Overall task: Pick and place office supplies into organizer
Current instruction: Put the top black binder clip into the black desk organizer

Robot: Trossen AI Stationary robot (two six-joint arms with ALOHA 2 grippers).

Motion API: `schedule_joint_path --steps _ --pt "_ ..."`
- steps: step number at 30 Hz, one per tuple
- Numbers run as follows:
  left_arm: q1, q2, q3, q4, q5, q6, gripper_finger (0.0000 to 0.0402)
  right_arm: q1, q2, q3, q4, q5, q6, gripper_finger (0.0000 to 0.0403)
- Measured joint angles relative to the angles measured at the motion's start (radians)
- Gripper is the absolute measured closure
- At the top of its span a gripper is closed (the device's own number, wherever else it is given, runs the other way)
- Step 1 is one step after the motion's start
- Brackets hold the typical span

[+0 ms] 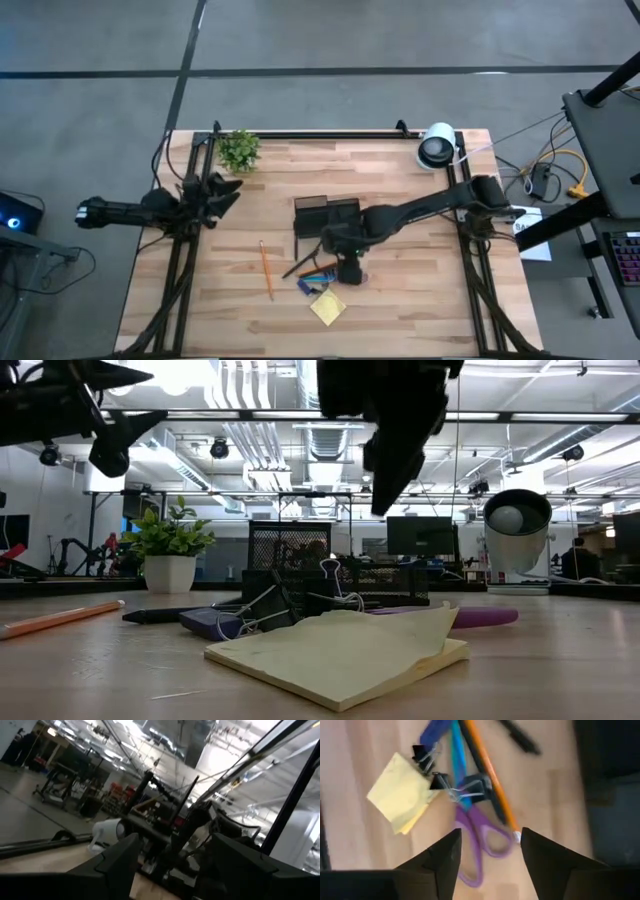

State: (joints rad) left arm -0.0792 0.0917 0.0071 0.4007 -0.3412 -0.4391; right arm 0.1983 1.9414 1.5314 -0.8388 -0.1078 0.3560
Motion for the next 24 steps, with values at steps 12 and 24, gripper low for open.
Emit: schedule_joint_path --steps 12,24 --pt "0.0 0.006 0.0 -0.054 0.0 0.0 0.0166 -0.008 0.124 0.03 0.095 -0.008 -0.097 0.0223" --pt "0.0 0.041 -0.001 -0.069 0.0 0.001 0.0166 -0.007 0.17 0.032 0.154 -0.026 -0.092 0.0246"
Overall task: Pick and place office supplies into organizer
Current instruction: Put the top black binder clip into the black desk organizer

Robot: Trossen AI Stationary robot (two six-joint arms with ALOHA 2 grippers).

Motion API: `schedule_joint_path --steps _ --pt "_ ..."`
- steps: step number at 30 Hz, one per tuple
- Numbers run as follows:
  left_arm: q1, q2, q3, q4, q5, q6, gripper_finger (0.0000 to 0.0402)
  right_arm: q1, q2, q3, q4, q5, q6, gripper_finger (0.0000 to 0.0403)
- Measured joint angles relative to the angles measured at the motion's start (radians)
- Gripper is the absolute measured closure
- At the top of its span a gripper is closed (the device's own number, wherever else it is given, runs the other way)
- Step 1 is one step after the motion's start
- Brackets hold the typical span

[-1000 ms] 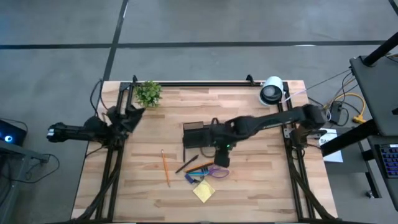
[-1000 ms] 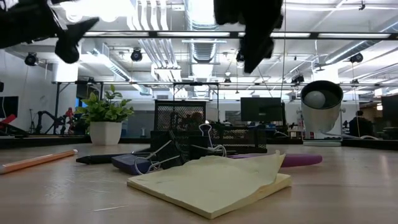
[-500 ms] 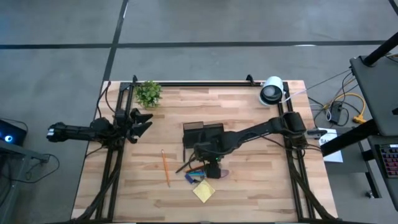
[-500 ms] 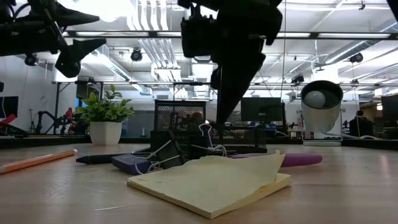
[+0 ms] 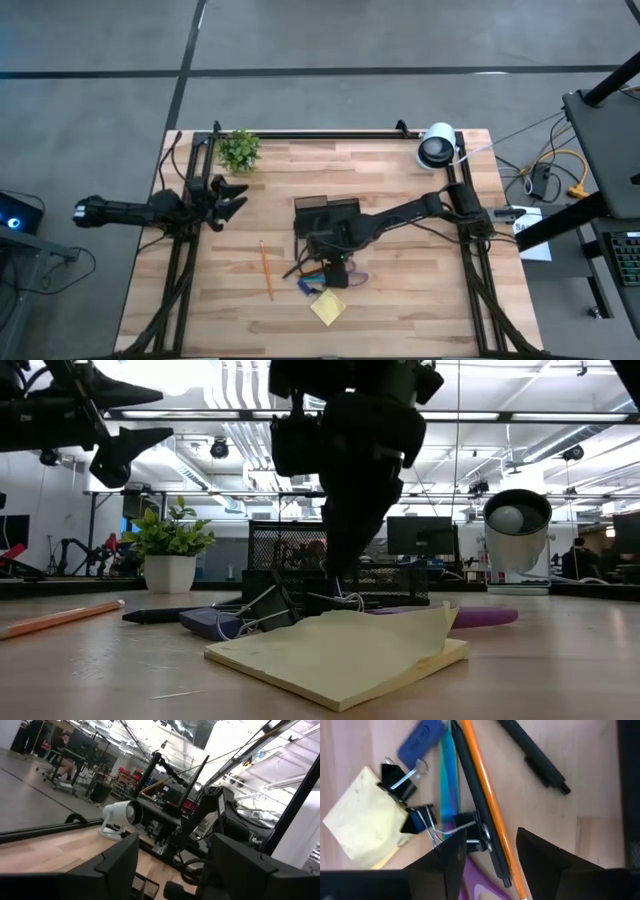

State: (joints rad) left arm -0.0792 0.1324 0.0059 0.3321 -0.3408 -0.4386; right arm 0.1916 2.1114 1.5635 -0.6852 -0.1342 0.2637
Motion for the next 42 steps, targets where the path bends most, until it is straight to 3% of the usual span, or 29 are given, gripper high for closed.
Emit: schedule_joint_path --steps 5,15,19,27,30,38,42 --pt "0.0 0.018 0.001 -0.007 0.0 0.0 0.0166 0.0 0.003 -0.003 0.002 -0.006 0.001 0.0279" --pt "0.0 0.034 0.002 -0.006 0.0 -0.001 0.0166 -0.003 0.003 -0.004 0.016 -0.051 -0.002 0.0384" --pt "0.0 0.033 0.002 -0.005 0.0 -0.001 0.0166 -0.013 0.002 0.029 -0.023 -0.046 0.046 0.0394" --pt "0.0 0.029 0.002 -0.002 0.0 -0.002 0.0166 -0.085 -0.028 0.231 -0.1 0.177 0.069 0.0395" --pt "0.0 0.026 0.002 -0.001 0.0 -0.002 0.0166 -0.132 -0.021 0.239 -0.121 0.21 0.198 0.0395" --pt "0.0 0.029 0.002 -0.006 -0.005 0.0 0.0166 -0.2 0.046 0.198 -0.125 0.139 0.697 0.0395" --pt "0.0 0.03 0.002 -0.008 -0.005 0.0 0.0166 -0.193 0.054 0.198 -0.124 0.194 0.829 0.0395"
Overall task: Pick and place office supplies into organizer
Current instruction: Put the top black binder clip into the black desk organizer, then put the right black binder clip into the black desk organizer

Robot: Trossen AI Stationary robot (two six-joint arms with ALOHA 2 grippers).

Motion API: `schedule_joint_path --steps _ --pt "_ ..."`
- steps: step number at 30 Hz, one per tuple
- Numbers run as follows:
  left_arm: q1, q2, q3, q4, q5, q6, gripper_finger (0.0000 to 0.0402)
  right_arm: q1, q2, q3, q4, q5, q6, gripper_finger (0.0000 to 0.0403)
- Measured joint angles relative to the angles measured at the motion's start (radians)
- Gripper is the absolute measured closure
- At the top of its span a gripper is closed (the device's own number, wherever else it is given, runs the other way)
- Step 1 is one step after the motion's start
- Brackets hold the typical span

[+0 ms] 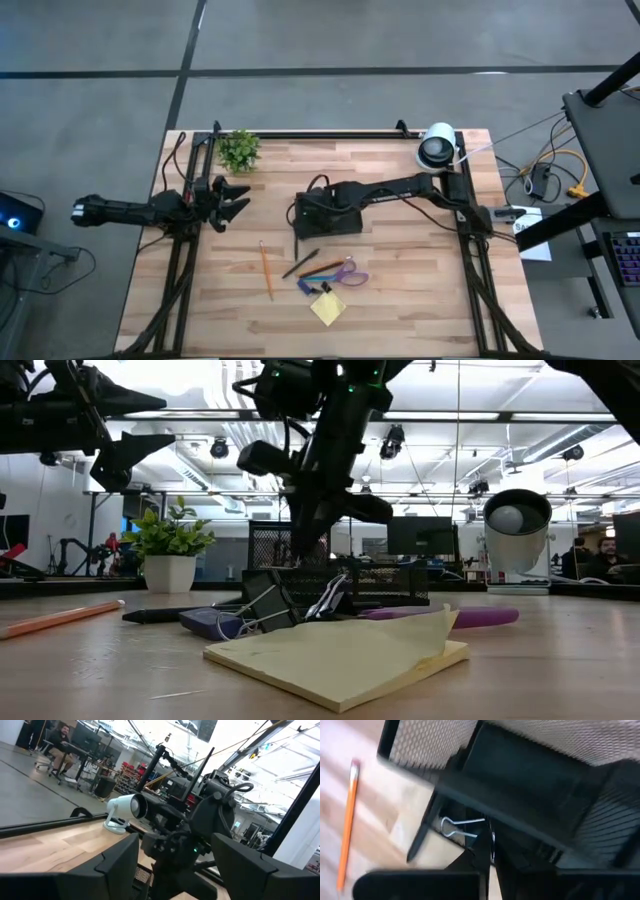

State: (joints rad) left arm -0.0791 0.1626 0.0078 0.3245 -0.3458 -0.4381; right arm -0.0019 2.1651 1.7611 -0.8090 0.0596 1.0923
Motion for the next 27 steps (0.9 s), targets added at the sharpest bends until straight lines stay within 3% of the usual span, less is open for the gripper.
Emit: schedule_joint_path --steps 6,12,14,18,21,23,27 --pt "0.0 0.0 0.0 -0.001 0.0 0.0 0.0166 0.022 -0.008 0.0 -0.033 0.045 0.034 0.0377" --pt "0.0 0.007 0.0 -0.003 0.0 0.0 0.0166 0.029 -0.006 0.0 -0.034 0.041 0.011 0.0298" --pt "0.0 0.008 0.0 -0.003 0.0 0.0 0.0166 0.042 -0.016 0.0 -0.043 0.04 -0.155 0.0268" --pt "0.0 0.006 0.0 -0.003 0.0 0.0 0.0166 0.132 -0.092 0.001 -0.138 0.044 -0.718 0.0224" --pt "0.0 0.007 0.0 -0.002 0.001 0.0 0.0166 0.203 -0.11 -0.005 -0.186 -0.027 -0.996 0.0208" --pt "0.0 0.007 0.0 -0.002 0.001 0.0 0.0166 0.228 -0.095 -0.014 -0.166 -0.12 -1.028 0.0204" --pt "0.0 0.006 0.0 -0.001 0.006 0.0 0.0166 0.238 -0.043 -0.015 -0.113 -0.243 -0.825 0.0202"
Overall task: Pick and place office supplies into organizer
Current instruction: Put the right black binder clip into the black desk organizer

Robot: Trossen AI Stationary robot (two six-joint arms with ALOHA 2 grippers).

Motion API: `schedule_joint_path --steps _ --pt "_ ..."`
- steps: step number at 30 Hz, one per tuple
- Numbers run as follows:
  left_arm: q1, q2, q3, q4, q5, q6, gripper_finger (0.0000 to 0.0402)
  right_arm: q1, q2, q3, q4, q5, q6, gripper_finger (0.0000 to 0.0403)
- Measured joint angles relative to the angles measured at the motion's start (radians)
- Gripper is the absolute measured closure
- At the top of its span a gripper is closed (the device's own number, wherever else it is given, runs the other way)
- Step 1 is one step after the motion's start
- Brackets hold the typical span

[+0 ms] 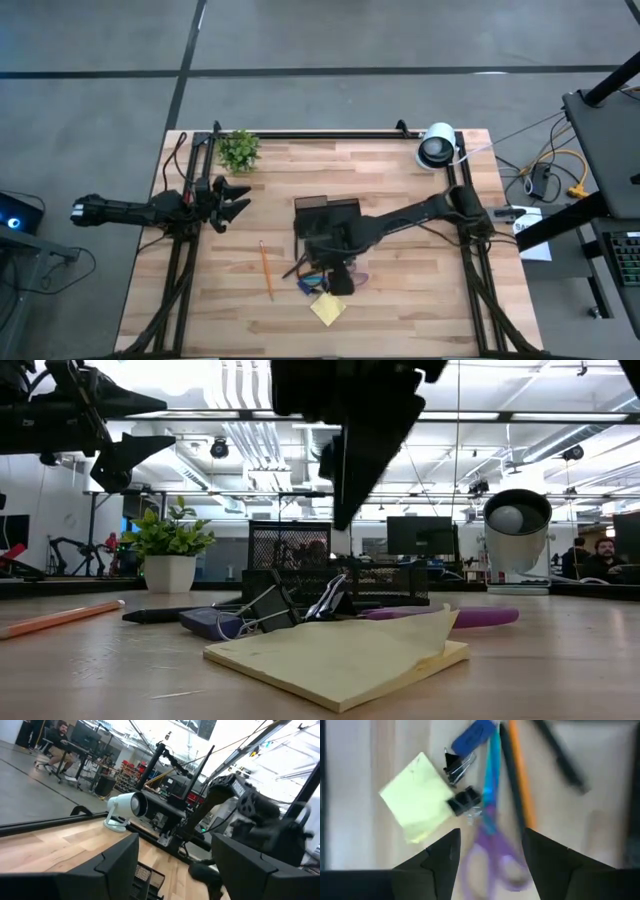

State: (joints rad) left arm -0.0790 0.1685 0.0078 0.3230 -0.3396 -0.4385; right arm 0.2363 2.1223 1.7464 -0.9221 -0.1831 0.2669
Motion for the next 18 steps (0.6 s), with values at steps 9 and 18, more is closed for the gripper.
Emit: schedule_joint_path --steps 9,18 --pt "0.0 0.003 0.0 -0.003 0.035 0.0 0.0166 -0.009 0.053 -0.025 0.132 -0.157 0.283 0.0202" --pt "0.0 0.001 0.0 -0.028 0.052 0.0 0.0166 -0.001 0.057 -0.087 0.167 -0.182 0.357 0.0202"
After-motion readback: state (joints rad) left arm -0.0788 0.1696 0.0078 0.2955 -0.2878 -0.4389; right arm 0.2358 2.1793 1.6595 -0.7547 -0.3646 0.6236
